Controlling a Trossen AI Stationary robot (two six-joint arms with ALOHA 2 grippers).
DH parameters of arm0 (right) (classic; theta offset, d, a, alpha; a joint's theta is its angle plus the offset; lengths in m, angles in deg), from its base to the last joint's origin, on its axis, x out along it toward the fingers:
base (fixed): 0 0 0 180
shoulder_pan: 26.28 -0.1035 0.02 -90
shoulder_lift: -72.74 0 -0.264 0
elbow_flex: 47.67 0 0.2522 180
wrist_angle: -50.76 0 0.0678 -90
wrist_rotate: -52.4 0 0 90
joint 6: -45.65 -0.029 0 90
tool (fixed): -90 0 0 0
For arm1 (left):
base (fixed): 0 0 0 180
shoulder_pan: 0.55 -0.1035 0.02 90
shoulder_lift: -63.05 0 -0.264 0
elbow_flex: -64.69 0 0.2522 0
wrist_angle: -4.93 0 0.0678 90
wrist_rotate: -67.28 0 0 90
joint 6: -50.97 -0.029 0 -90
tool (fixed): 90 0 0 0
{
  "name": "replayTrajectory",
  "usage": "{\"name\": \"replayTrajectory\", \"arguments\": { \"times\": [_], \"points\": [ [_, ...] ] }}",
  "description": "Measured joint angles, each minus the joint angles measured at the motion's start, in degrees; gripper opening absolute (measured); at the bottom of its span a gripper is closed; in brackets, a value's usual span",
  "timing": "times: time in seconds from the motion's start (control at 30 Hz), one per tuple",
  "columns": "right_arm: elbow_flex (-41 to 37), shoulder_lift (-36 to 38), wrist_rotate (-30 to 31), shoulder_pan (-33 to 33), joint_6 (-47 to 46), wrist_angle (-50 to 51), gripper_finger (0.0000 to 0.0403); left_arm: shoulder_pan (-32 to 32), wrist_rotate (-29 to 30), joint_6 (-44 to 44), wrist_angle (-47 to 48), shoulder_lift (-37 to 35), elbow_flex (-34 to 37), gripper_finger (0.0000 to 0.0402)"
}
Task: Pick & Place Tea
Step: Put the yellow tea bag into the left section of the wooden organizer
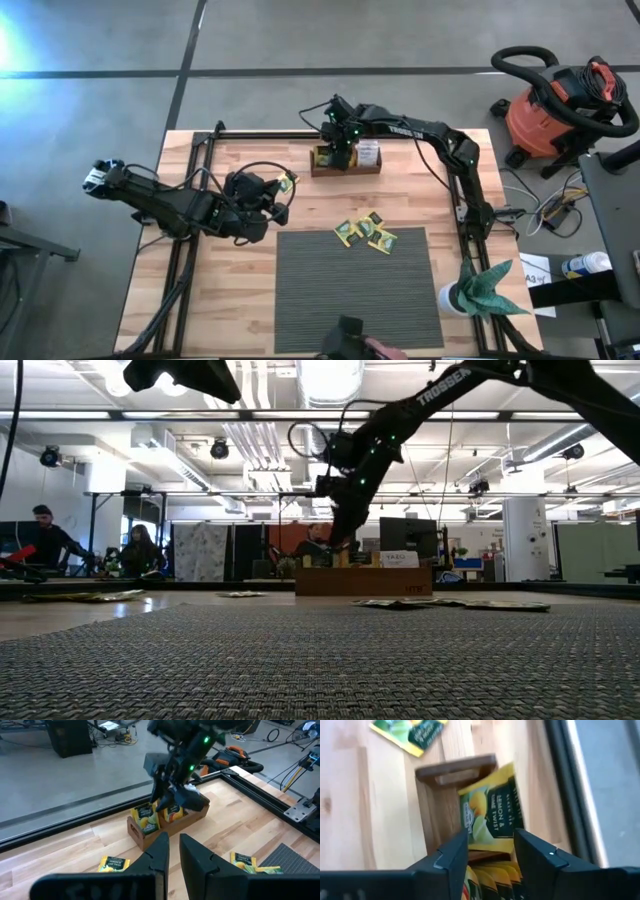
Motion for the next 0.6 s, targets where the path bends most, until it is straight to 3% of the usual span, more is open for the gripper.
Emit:
{"name": "replayTrajectory", "arguments": {
  "times": [0.6],
  "points": [
    [-0.17, 11.21, -1.76, -0.62, -0.14, 4.4, 0.0149, 0.0, -0.03, -0.31, 0.03, 0.0, 0.0, 0.0039]
  ]
}}
